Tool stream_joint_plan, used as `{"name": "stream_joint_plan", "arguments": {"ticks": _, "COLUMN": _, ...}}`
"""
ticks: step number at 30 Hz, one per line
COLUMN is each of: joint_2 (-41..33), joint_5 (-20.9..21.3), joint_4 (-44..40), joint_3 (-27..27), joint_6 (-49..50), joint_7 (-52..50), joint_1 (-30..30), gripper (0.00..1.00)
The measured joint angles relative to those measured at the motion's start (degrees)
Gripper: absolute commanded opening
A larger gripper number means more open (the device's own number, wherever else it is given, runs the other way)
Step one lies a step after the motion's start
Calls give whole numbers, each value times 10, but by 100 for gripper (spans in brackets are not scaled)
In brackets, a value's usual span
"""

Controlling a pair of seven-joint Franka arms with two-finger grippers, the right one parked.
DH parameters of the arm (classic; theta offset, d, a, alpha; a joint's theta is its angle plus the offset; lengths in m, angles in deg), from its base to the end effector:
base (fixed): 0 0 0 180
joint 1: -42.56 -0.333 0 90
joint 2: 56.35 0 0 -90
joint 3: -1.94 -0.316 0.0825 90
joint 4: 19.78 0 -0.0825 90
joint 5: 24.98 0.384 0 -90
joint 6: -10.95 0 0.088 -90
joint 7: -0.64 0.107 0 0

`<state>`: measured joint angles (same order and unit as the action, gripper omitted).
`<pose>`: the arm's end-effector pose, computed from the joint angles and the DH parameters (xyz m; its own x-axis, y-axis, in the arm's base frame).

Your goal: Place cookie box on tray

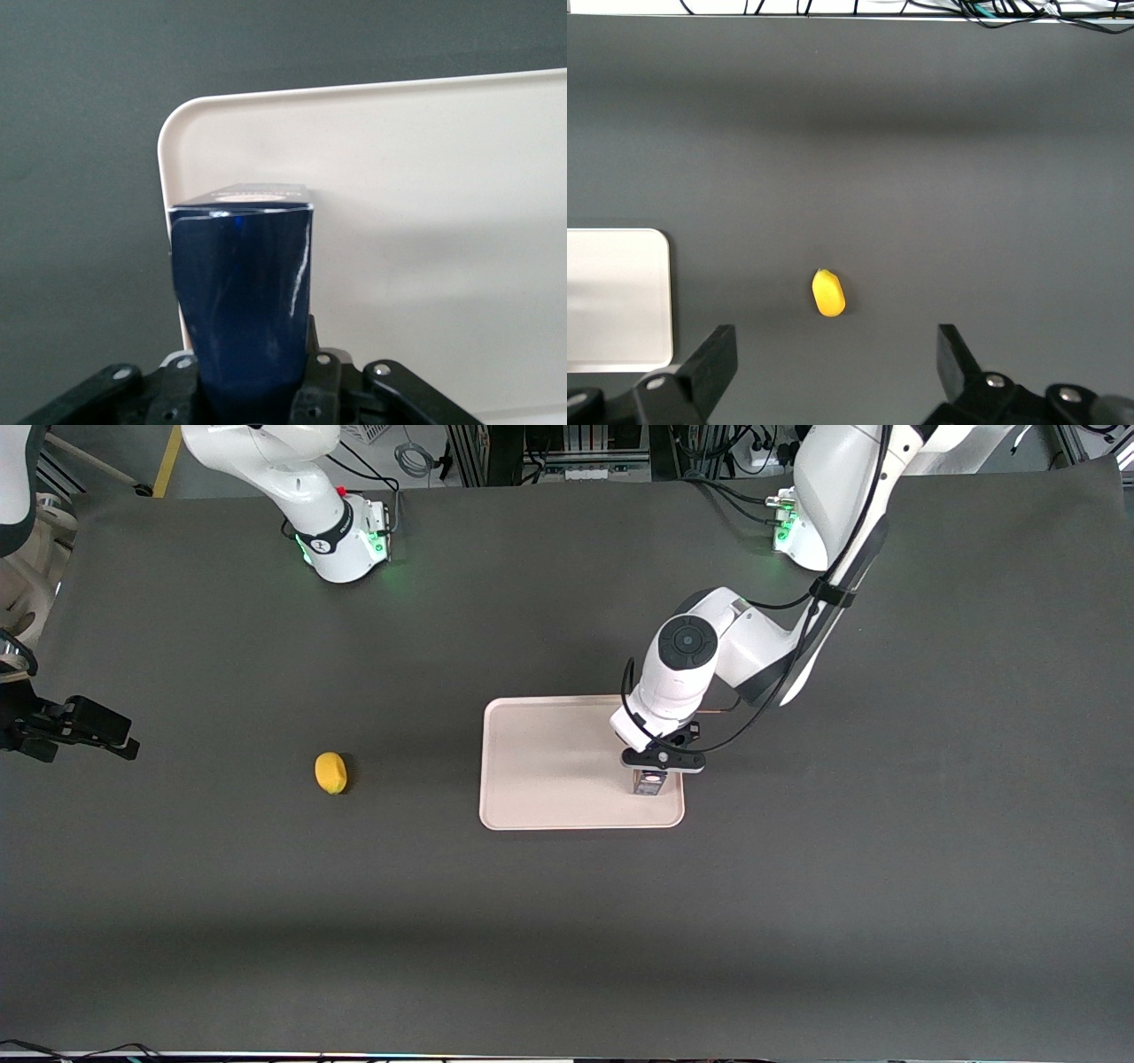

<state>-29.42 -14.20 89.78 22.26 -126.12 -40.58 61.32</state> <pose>0.4991 -0.3878 0.2663 0.9981 -0.0585 0.0200 -0.0595 -0.9970 0.0494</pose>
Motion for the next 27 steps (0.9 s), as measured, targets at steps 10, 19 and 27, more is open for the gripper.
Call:
{"name": "stream_joint_plan", "arguments": {"ticks": 10, "joint_2": 13, "joint_5": 1, "joint_4": 0, "joint_3": -11, "joint_6": -17, "joint_7": -3, "joint_1": 7, "gripper": 75}}
{"name": "stream_joint_plan", "arguments": {"ticks": 19, "joint_2": 13, "joint_5": 2, "joint_4": -3, "joint_3": -14, "joint_6": -19, "joint_7": -3, "joint_1": 8, "gripper": 100}}
{"name": "stream_joint_plan", "arguments": {"ticks": 27, "joint_2": 14, "joint_5": 2, "joint_4": -7, "joint_3": -15, "joint_6": -19, "joint_7": -4, "joint_1": 9, "gripper": 100}}
